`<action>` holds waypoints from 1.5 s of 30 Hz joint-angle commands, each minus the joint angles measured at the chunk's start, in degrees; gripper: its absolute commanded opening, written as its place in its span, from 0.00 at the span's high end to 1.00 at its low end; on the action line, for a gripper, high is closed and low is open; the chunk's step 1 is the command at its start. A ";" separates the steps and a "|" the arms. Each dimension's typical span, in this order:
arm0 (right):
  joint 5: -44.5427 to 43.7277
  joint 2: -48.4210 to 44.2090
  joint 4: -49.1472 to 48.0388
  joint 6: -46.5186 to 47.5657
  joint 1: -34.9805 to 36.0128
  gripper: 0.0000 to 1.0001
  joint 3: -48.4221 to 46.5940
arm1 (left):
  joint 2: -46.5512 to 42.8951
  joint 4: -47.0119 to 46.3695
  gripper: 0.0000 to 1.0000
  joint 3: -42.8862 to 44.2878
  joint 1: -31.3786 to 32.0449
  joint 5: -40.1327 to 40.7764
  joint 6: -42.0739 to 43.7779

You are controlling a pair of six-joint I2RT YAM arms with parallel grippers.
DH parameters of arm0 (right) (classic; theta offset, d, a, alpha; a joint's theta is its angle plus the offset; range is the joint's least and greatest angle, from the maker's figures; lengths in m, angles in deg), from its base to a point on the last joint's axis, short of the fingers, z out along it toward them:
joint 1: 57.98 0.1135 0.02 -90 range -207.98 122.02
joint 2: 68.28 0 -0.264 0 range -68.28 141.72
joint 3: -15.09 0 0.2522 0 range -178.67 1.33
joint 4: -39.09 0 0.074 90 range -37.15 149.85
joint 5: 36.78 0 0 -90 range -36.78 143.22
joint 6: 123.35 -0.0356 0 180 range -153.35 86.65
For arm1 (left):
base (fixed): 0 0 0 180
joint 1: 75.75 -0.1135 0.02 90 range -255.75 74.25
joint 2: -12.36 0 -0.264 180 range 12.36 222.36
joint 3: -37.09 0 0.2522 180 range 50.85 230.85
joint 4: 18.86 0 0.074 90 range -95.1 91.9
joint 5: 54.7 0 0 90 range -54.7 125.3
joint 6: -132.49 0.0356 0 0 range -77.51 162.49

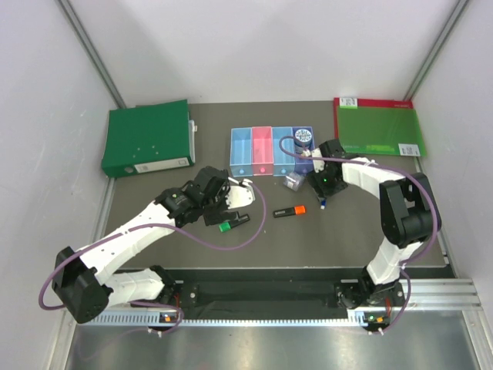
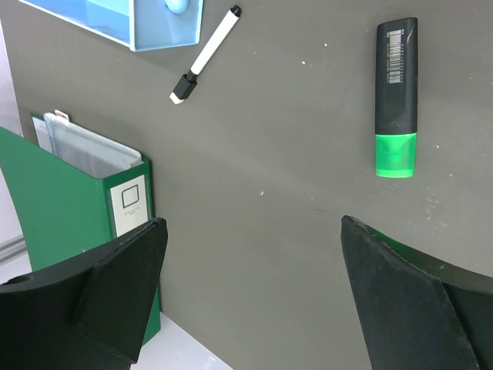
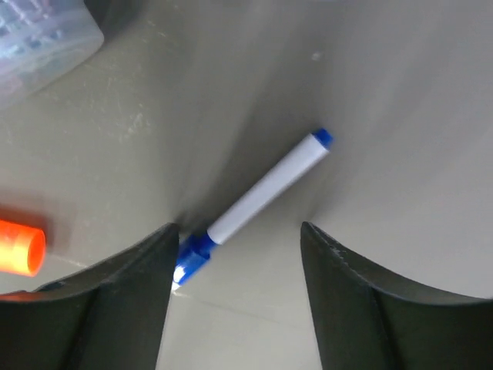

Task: Sort the stationery into containers
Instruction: Pick up the pen from the center of the board.

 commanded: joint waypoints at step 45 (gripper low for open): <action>0.53 -6.33 15.21 6.33 1.84 0.97 -37.00 | 37.77 -10.63 0.17 19.42 -24.37 -29.64 52.23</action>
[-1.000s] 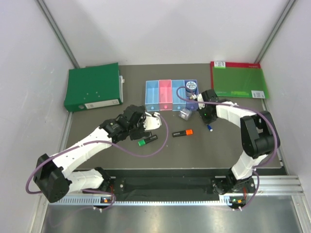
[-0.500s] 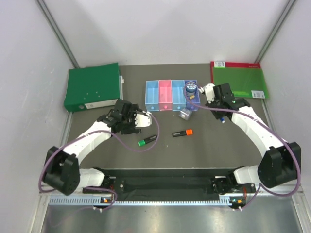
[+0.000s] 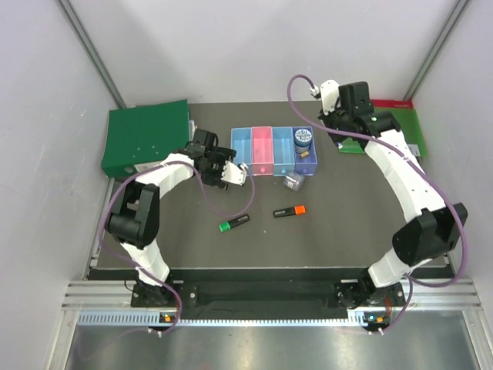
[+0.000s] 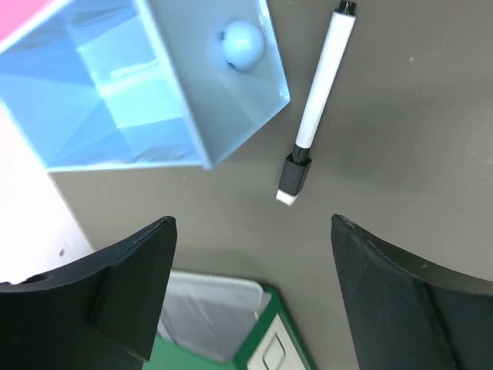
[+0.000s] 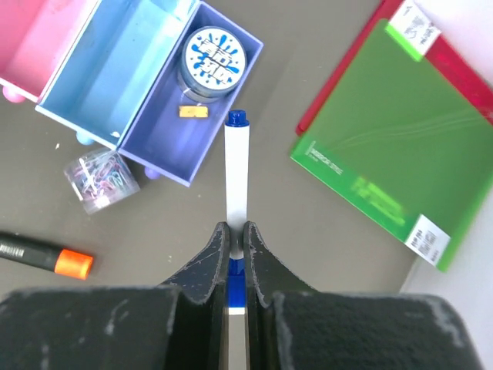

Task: Sort the stationery into containers
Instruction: Pick up the pen from the center of the board.

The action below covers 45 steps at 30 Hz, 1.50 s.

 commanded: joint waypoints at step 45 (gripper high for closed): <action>0.54 10.83 0.27 2.05 3.73 0.95 -12.96 | 28.75 30.54 0.31 27.71 -5.67 -16.77 13.43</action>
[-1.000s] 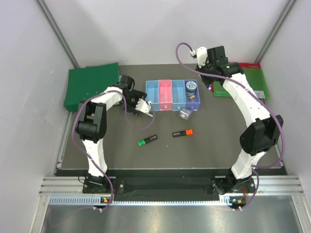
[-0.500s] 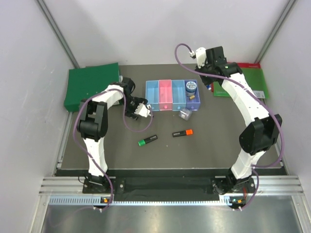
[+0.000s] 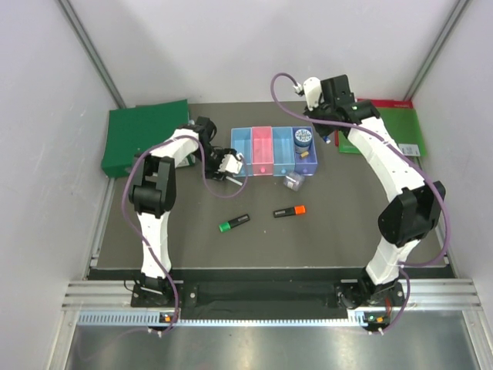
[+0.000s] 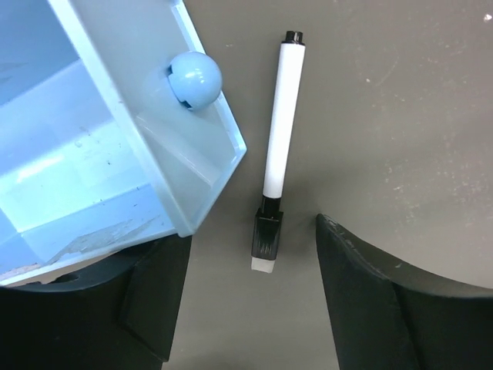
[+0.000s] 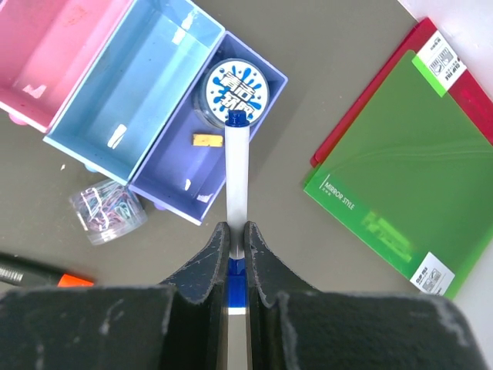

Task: Sort the stationery into containers
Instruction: Pick up the pen from the center of the board.

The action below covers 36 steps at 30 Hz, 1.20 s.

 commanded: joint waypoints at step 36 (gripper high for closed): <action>0.55 0.32 -2.00 2.04 3.72 0.95 -5.68 | 11.77 13.85 0.73 4.39 -1.56 14.79 7.97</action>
